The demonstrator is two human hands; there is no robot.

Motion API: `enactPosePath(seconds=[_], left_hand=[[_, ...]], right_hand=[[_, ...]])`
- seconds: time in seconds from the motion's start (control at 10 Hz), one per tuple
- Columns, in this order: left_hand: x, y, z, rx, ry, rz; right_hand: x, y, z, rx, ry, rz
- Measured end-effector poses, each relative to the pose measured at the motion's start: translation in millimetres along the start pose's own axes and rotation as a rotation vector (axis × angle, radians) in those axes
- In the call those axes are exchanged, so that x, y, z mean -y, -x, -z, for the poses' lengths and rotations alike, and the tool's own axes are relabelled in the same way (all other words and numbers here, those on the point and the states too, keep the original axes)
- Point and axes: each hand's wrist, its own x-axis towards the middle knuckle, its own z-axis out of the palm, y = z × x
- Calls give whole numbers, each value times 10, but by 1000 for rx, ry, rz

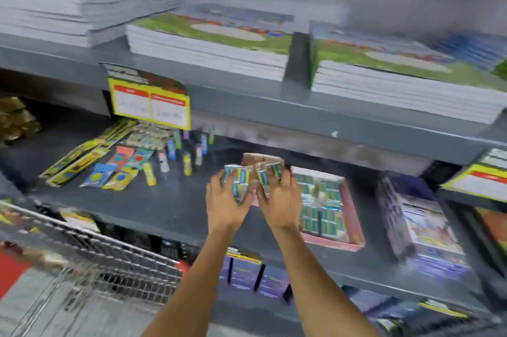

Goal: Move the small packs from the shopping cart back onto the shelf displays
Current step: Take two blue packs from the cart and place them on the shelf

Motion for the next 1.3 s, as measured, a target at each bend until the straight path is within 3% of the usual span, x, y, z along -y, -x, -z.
enactPosePath(seconds=[0.4,0.7,1.1,1.2,1.3], left_hand=[[-896,354,-1067,300,-50,-93],[-649,567,-1263,404,-334,-262],[-524,614,-1278,464,-334,-175],[-586,568,-1163,464,-318,-221],[-691,661,-898,378,-231,-450]], right_hand=[[-1301,599,362,105,70,-471],[-1411,757,283,150,-16,-433],[-1394,801,239,121,77,-333],[-1297,776,287,80,52,-411],[-1189,937,415,-61,-13,-336]])
